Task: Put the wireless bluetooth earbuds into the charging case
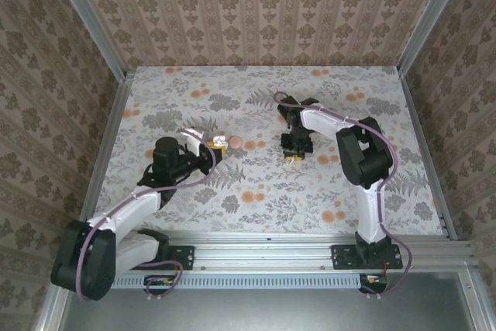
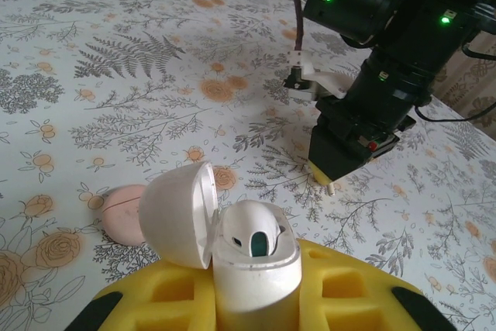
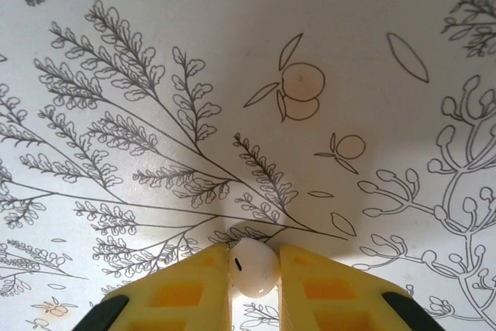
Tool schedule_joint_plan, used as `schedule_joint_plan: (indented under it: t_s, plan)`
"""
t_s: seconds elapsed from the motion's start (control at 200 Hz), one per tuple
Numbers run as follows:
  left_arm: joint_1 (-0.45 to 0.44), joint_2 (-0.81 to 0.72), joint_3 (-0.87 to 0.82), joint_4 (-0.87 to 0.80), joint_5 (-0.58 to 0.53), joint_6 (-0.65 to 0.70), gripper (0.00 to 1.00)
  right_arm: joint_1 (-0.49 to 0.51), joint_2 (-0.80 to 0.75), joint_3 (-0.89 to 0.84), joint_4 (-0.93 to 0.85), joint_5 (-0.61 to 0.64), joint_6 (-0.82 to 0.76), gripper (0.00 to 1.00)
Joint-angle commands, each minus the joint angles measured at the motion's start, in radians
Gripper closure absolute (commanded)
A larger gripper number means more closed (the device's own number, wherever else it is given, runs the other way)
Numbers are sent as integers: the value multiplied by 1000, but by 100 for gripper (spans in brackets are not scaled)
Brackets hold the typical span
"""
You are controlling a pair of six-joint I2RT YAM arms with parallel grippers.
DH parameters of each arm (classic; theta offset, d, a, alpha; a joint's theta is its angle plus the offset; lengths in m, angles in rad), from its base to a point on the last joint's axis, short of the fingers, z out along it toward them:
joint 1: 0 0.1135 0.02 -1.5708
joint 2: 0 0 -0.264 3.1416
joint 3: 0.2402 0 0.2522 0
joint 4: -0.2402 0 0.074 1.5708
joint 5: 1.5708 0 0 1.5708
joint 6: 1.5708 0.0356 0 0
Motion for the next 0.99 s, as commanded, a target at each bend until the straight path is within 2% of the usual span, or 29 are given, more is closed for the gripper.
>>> schedule_joint_plan:
  t_s: [0.0, 0.27, 0.44, 0.62, 0.99]
  plan:
    - [-2, 7, 20, -14, 11, -2, 90, 6, -89, -76, 99, 8, 13, 81]
    - [-16, 32, -11, 12, -5, 5, 91, 6, -265, -322, 348, 10, 33, 83]
    - [-24, 34, -13, 18, 2, 20, 91, 9, -353, -466, 522, -34, 34, 83]
    - [-30, 40, -19, 8, 9, 62, 91, 20, -416, -574, 660, -65, 28, 83]
    - [-38, 99, -32, 114, 25, 77, 91, 93, -523, -712, 914, -71, -13, 82]
